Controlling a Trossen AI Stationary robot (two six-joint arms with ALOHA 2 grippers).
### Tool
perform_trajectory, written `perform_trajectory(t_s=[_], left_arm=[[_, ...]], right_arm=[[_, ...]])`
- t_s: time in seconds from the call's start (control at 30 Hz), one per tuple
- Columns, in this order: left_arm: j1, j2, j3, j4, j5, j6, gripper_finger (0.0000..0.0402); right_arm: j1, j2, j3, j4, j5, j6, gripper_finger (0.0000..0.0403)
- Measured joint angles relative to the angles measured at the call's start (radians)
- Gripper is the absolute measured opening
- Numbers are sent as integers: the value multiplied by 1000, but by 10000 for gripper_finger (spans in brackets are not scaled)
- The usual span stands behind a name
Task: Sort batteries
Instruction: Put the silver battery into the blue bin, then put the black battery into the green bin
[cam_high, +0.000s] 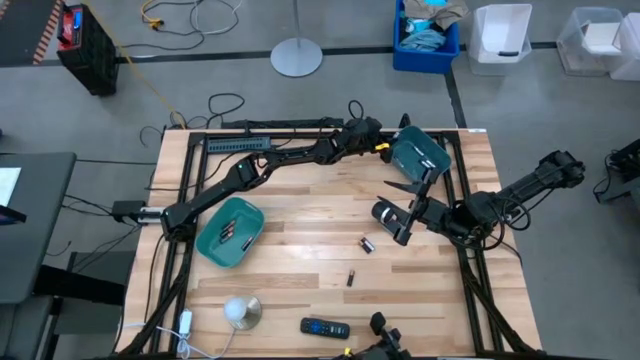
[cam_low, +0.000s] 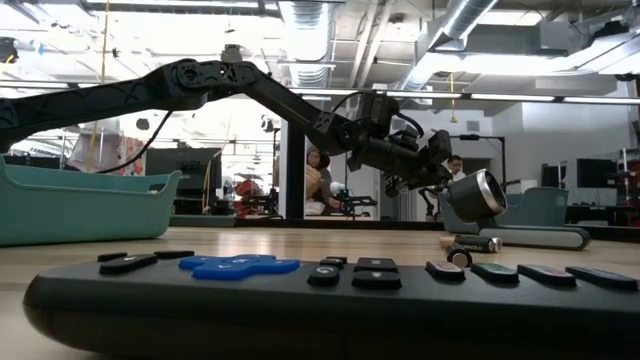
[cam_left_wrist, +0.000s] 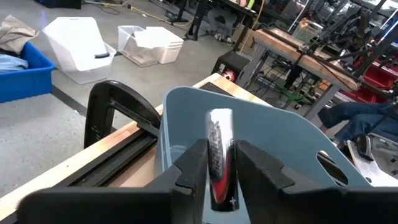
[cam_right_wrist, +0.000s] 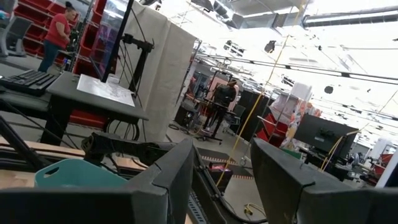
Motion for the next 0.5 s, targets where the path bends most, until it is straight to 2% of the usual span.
perform_trajectory(t_s=[0.2,0.5], left_arm=[[0,0,0,1,2,-2,116],[0,-2,0,3,23,2,123]], right_arm=[[0,0,0,-2,0,0,178],[2,0,0,-20,1,3,178]])
